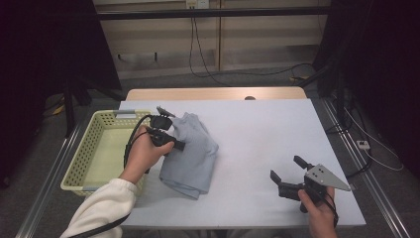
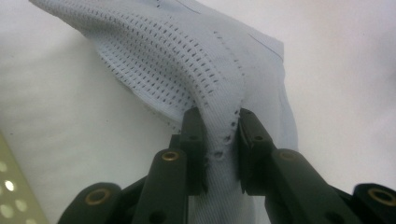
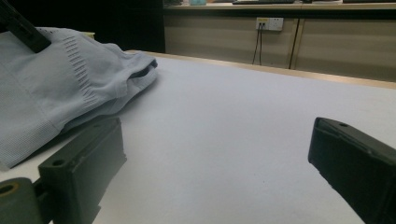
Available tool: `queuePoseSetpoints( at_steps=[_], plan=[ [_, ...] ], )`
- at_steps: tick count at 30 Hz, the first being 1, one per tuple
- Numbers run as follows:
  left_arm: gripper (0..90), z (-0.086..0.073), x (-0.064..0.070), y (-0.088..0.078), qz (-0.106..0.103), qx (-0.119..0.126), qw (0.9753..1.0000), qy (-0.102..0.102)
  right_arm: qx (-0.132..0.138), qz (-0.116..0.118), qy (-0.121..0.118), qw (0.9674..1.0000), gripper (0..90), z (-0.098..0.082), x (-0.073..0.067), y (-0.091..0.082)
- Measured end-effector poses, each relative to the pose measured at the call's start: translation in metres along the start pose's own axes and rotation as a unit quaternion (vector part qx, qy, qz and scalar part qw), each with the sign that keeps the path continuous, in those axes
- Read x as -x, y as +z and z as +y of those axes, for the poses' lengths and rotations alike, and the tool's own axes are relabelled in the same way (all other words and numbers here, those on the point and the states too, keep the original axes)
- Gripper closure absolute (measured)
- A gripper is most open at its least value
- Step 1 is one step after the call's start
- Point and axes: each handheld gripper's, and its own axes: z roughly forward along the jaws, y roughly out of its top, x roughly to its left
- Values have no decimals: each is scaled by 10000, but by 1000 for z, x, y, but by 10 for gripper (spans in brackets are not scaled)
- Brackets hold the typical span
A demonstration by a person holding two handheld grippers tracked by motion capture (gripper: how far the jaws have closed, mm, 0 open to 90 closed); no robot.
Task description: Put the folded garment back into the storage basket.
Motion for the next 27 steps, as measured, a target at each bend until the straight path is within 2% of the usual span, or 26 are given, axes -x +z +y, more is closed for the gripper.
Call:
queuePoseSetpoints(
  at_steps=[6,15,27],
  plan=[
    [754,3,-3,-8,68,9,10000,-39,3,1,1,10000,33,0,0,0],
    [755,4,-12,-24,245,63,9997,63,2,-9,-1,10000,33,0,0,0],
    [755,3,-21,-39,425,72,9991,32,1,-18,-8,10000,33,0,0,0]
  ],
)
